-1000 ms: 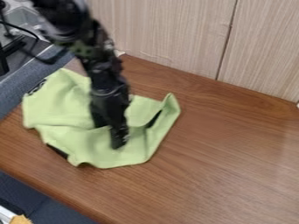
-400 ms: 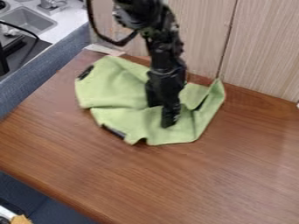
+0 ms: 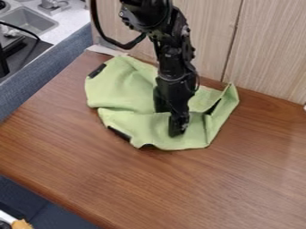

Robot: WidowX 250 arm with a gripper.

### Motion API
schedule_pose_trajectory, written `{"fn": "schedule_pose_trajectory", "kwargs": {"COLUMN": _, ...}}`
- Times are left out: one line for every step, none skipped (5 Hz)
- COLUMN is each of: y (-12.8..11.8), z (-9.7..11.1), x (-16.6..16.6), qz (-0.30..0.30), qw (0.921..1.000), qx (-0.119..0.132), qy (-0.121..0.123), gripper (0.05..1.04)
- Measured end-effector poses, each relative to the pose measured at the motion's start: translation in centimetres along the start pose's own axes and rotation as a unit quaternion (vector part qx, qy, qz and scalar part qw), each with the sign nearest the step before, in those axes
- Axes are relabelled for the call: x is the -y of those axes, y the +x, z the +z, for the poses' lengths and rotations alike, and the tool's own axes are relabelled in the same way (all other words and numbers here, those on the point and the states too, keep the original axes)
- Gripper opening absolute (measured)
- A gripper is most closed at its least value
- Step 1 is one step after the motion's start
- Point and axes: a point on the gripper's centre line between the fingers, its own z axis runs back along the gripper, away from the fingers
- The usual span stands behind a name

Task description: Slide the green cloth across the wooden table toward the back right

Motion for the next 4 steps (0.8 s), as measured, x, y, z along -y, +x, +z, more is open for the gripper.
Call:
{"fn": "schedule_pose_trajectory", "kwargs": {"y": 0.4, "z": 3.2, "x": -0.2, "qz": 0.007, "qw": 0.9992, "qx": 0.028, "qy": 0.026, "gripper": 0.998}}
{"fn": "schedule_pose_trajectory", "kwargs": {"y": 0.5, "z": 5.9, "x": 0.6, "qz": 0.004, "qw": 0.998, "qx": 0.047, "qy": 0.041, "gripper": 0.999}}
{"fn": "schedule_pose_trajectory", "kwargs": {"y": 0.0, "z": 8.1, "x": 1.0, "qz": 0.008, "qw": 0.9965, "qx": 0.061, "qy": 0.055, "gripper": 0.999}}
{"fn": "schedule_pose_trajectory", "kwargs": {"y": -0.8, "z": 10.8, "x": 1.6, "qz": 0.015, "qw": 0.9941, "qx": 0.078, "qy": 0.074, "gripper": 0.998}}
